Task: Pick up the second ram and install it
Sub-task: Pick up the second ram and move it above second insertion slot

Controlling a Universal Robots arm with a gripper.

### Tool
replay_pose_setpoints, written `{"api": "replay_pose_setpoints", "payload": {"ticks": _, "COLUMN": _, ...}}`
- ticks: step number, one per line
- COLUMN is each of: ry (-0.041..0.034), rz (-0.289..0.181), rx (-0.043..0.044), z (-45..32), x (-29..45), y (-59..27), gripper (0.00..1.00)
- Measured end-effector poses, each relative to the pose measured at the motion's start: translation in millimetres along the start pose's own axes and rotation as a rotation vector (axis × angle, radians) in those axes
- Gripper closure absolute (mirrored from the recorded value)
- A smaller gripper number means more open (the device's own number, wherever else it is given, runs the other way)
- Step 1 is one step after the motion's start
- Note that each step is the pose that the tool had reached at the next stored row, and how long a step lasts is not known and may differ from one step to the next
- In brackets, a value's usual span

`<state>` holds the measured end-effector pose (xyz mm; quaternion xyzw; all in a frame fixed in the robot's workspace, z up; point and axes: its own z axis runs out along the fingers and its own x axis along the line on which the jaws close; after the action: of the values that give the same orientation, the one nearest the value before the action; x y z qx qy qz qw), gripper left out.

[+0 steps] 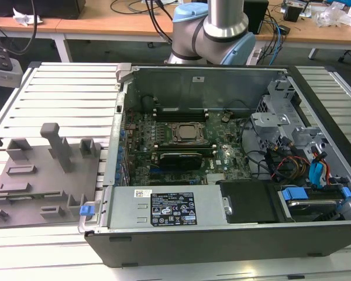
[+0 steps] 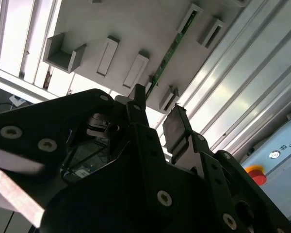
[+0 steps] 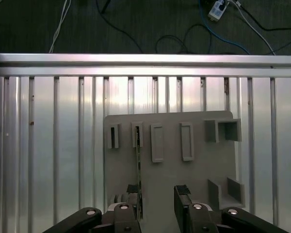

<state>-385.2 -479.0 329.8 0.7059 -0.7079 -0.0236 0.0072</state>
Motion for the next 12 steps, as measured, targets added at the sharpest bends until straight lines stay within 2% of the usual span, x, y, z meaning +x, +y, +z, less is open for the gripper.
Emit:
{"api": "replay_pose_setpoints", "payload": {"ticks": 6, "ry": 0.0, "rz": 0.0, "rx": 0.0, "z": 3.9, "x": 0.1, "y": -0.2, "gripper": 0.58}}
{"api": "replay_pose_setpoints", "payload": {"ticks": 12, "ry": 0.0, "rz": 0.0, "rx": -0.0001, "z": 12.3, "x": 0.3, "y": -0.6, "gripper": 0.58}}
